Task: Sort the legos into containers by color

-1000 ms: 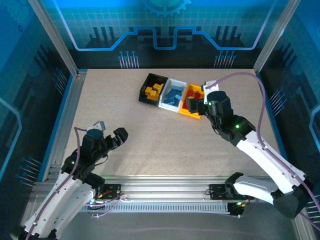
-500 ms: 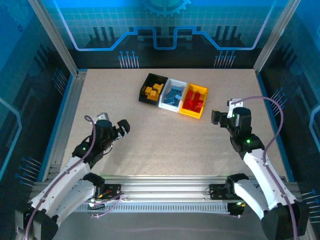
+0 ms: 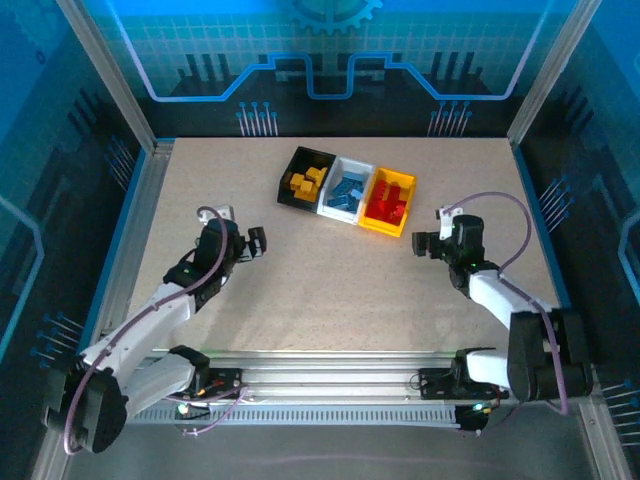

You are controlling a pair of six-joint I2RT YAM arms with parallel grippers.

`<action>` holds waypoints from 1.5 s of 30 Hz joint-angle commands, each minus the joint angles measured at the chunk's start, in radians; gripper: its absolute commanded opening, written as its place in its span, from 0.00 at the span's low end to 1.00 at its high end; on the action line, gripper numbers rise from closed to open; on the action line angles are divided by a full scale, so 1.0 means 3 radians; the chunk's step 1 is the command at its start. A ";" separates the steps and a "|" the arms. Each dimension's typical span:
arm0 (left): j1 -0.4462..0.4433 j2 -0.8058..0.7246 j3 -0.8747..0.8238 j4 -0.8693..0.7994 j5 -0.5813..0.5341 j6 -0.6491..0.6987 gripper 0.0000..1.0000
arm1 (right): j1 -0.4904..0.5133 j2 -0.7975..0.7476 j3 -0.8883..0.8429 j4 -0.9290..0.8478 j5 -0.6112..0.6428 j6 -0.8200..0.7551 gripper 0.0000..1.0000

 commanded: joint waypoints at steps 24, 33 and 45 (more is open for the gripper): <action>0.0869 0.1523 -0.0079 0.1908 -0.0002 0.0967 0.99 | -0.0111 0.0659 0.0107 0.1049 -0.0557 -0.0103 1.00; 0.0878 0.1576 -0.0495 0.2881 0.0353 0.1279 0.99 | -0.0121 0.0664 0.0117 0.1034 -0.0580 -0.0106 1.00; 0.0946 0.1722 -0.0940 0.3815 0.0309 0.1192 0.99 | -0.0121 0.0650 0.0076 0.1095 -0.0635 -0.0124 1.00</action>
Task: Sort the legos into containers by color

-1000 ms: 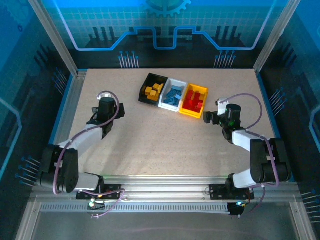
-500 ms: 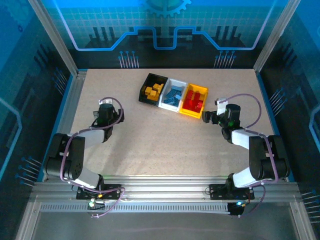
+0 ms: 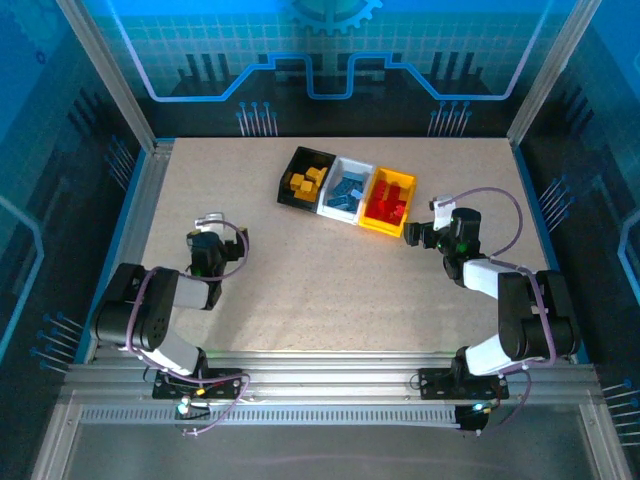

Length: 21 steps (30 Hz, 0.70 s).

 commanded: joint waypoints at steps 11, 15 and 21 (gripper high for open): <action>0.0026 0.0014 0.0092 0.0231 -0.0015 -0.0009 0.99 | 0.0144 0.0065 -0.0388 0.0849 0.0315 -0.0144 1.00; 0.0024 0.0014 0.0093 0.0232 -0.0015 -0.0008 0.99 | 0.0099 0.0074 -0.0361 0.0812 0.0314 -0.0089 1.00; 0.0026 0.0017 0.0096 0.0231 -0.0019 -0.0008 0.99 | 0.0099 0.0071 -0.0362 0.0812 0.0315 -0.0093 1.00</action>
